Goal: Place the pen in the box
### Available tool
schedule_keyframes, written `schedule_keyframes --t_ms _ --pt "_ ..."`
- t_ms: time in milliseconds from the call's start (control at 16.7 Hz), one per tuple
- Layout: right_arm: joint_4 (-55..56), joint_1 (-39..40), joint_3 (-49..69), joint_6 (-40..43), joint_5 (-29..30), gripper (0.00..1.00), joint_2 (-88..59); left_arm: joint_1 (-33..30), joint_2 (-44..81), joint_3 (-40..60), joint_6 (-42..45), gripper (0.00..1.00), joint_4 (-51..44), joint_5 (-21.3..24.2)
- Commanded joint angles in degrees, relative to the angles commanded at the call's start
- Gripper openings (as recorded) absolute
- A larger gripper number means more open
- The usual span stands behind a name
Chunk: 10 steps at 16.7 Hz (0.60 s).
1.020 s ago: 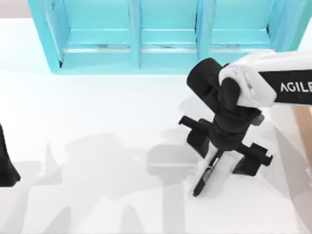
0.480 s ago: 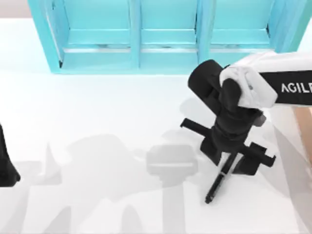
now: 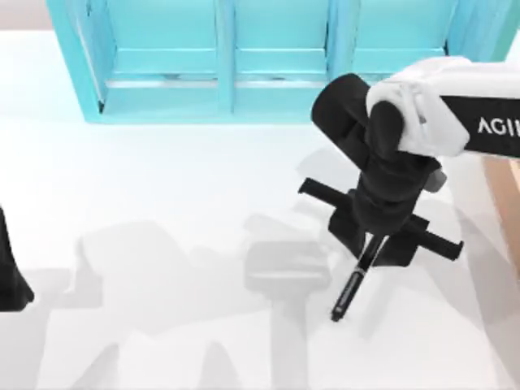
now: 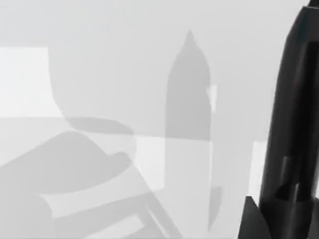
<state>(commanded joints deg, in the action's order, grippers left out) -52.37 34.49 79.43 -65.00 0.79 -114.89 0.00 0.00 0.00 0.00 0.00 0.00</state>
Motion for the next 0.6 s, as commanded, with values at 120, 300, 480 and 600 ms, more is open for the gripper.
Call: schedule_keyframes --t_ms 120,300,480,600 --pt "-6.0 -0.1 3.4 0.0 0.0 0.00 1.6 0.0 0.0 0.0 0.0 1.00 0.0 0.0" --pt "-12.8 -0.3 7.9 0.1 0.0 0.00 4.1 0.0 0.0 0.0 0.0 1.00 0.0 0.0" --pt "-14.3 -0.4 9.2 0.1 0.0 0.00 4.8 0.0 0.0 0.0 0.0 1.00 0.0 0.0" --pt "-14.1 -0.3 9.0 0.1 0.0 0.00 4.6 0.0 0.0 0.0 0.0 1.00 0.0 0.0"
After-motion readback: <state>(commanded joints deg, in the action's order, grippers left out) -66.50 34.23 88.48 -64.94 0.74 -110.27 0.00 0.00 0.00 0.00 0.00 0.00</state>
